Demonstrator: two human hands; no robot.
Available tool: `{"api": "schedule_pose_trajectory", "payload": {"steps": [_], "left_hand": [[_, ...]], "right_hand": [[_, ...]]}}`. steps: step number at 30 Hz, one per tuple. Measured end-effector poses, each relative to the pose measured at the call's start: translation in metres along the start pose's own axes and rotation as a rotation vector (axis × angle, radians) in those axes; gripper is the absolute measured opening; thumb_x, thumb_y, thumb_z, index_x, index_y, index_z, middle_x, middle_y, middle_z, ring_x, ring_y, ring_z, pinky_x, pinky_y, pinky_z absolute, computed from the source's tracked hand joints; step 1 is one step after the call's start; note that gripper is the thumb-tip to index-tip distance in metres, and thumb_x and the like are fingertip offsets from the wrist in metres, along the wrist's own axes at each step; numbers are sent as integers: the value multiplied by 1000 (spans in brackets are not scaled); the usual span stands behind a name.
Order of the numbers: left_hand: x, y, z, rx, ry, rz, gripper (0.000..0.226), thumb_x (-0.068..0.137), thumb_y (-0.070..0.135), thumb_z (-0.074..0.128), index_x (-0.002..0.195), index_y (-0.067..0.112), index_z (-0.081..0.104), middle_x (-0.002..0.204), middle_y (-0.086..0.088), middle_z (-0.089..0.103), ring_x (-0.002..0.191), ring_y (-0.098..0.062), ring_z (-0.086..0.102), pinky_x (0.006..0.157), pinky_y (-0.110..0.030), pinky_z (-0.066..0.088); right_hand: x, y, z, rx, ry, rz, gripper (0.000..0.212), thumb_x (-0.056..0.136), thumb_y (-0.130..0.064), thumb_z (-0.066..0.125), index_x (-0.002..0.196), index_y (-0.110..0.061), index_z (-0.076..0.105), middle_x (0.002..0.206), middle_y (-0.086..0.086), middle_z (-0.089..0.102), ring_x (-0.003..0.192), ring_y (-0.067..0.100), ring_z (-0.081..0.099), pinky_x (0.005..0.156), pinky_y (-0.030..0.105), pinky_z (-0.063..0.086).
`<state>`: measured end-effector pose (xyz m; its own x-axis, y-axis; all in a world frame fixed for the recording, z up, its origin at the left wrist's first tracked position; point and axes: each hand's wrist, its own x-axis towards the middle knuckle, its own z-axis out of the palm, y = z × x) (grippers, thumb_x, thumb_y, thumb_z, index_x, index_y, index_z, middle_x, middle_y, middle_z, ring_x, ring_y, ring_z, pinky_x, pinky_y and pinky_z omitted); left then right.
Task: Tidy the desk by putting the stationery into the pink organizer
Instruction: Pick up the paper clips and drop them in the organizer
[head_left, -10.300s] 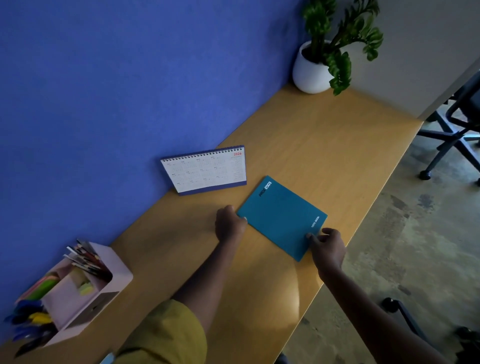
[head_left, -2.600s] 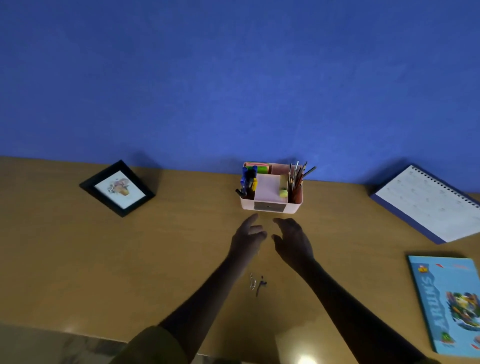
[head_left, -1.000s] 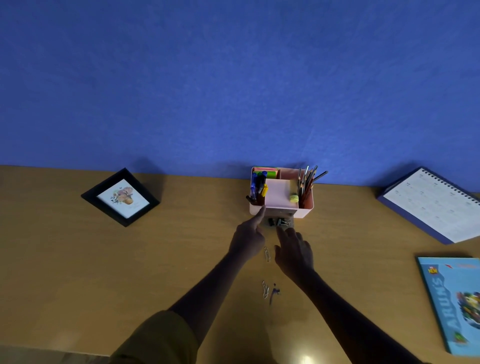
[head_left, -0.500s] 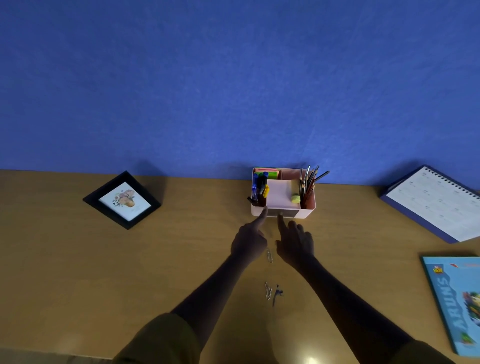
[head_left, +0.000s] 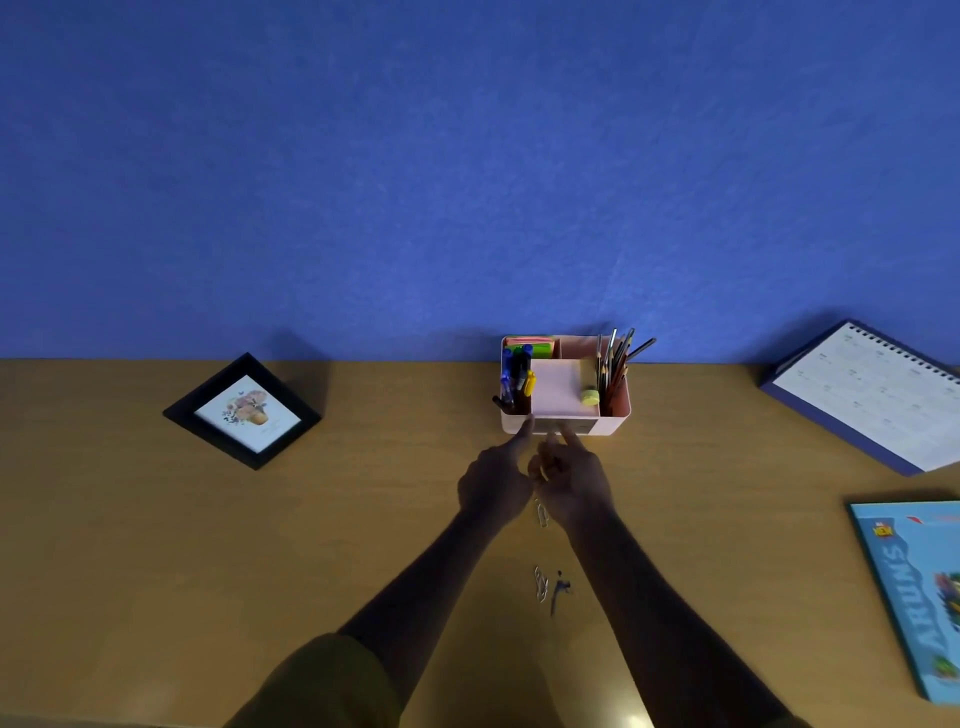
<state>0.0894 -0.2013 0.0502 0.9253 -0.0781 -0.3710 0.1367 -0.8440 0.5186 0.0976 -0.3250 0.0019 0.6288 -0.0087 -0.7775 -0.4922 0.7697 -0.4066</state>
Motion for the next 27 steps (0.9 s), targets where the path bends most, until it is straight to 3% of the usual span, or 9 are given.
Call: {"api": "schedule_pose_trajectory", "payload": {"steps": [3, 6, 8, 12, 15, 19, 23, 27], "left_hand": [[0, 0, 0, 42, -4, -18, 82, 104, 9, 55, 168, 46, 19, 100, -2, 72, 58, -8, 47, 48, -26, 34], [-1, 2, -2, 50, -7, -15, 84, 103, 7, 56, 167, 47, 19, 87, 1, 64, 59, -9, 48, 47, -26, 32], [-2, 4, -3, 56, -12, -21, 85, 102, 8, 56, 167, 48, 19, 92, 0, 67, 62, -11, 52, 48, -27, 34], [-1, 2, -2, 64, 3, -33, 88, 101, 8, 58, 166, 51, 18, 121, -3, 74, 72, -15, 61, 51, -29, 38], [-1, 2, -2, 57, -2, -28, 90, 99, 7, 57, 166, 51, 16, 118, -2, 74, 70, -14, 60, 52, -29, 39], [0, 2, 0, 63, -19, -43, 90, 99, 11, 57, 165, 55, 15, 110, -5, 73, 81, -25, 67, 58, -32, 40], [-1, 3, 2, 25, 12, -27, 84, 101, 12, 56, 167, 48, 19, 105, -4, 71, 73, -15, 56, 51, -29, 36], [-6, -2, 14, -109, 163, -38, 75, 100, 6, 55, 164, 40, 36, 133, 2, 69, 98, -12, 67, 61, -30, 55]], "right_hand": [[-6, -2, 7, 145, 29, -2, 39, 101, -1, 64, 138, -11, 65, 120, 17, 73, 117, 22, 70, 96, 32, 57], [-4, -1, 11, 332, 46, 42, 41, 96, 6, 64, 134, -8, 68, 105, 13, 72, 102, 20, 69, 92, 32, 54], [-2, -1, 12, 359, 71, 59, 42, 95, 8, 63, 133, -10, 69, 104, 13, 70, 99, 20, 67, 90, 31, 53], [4, 0, 8, 358, 90, 86, 44, 96, 8, 62, 134, -11, 68, 101, 11, 66, 91, 18, 65, 77, 29, 54], [5, 0, 2, 291, 84, 95, 48, 94, 8, 62, 138, -11, 66, 92, 11, 64, 89, 18, 62, 75, 28, 53], [3, 4, -6, 254, 132, 113, 45, 93, 6, 65, 137, -3, 67, 97, 14, 66, 95, 21, 63, 83, 31, 54], [-3, 1, -14, 157, 124, 111, 43, 96, 5, 64, 136, -10, 69, 98, 13, 66, 93, 21, 63, 82, 32, 54], [-10, -13, -23, -153, 158, -29, 42, 98, 6, 64, 137, -10, 64, 119, 14, 70, 111, 23, 66, 80, 35, 59]]}}
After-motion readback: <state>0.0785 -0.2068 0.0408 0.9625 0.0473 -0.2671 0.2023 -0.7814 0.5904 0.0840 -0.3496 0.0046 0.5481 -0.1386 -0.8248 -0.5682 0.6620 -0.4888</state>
